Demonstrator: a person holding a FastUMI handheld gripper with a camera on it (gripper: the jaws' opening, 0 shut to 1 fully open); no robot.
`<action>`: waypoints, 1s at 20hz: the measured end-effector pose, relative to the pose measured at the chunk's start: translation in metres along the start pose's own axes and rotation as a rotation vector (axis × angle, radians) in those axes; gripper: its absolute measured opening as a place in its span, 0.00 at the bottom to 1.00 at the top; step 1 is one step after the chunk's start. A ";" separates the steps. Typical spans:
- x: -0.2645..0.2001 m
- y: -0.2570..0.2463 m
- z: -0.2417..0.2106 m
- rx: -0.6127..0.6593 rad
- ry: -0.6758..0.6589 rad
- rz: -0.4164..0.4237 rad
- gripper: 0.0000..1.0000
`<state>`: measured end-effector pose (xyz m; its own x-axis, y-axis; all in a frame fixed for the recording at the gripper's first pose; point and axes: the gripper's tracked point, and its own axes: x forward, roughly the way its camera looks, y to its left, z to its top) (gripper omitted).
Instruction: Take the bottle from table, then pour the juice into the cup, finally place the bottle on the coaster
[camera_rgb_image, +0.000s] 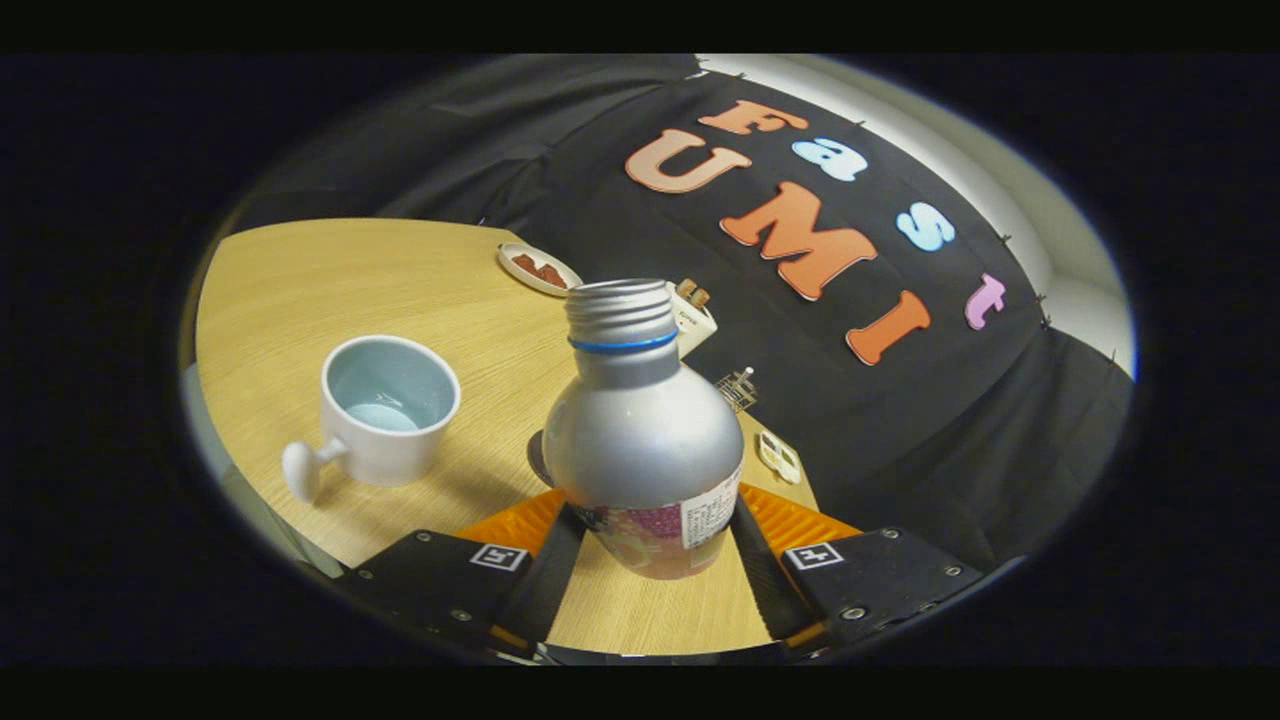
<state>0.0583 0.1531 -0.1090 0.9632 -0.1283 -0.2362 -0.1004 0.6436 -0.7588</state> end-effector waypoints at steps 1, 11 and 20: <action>0.001 0.002 0.002 -0.022 0.000 -0.001 0.79; 0.009 0.002 0.020 -0.400 -0.037 -0.059 0.78; 0.013 -0.019 0.035 -0.606 -0.065 -0.135 0.78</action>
<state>0.0815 0.1651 -0.0763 0.9885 -0.1204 -0.0918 -0.0826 0.0799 -0.9934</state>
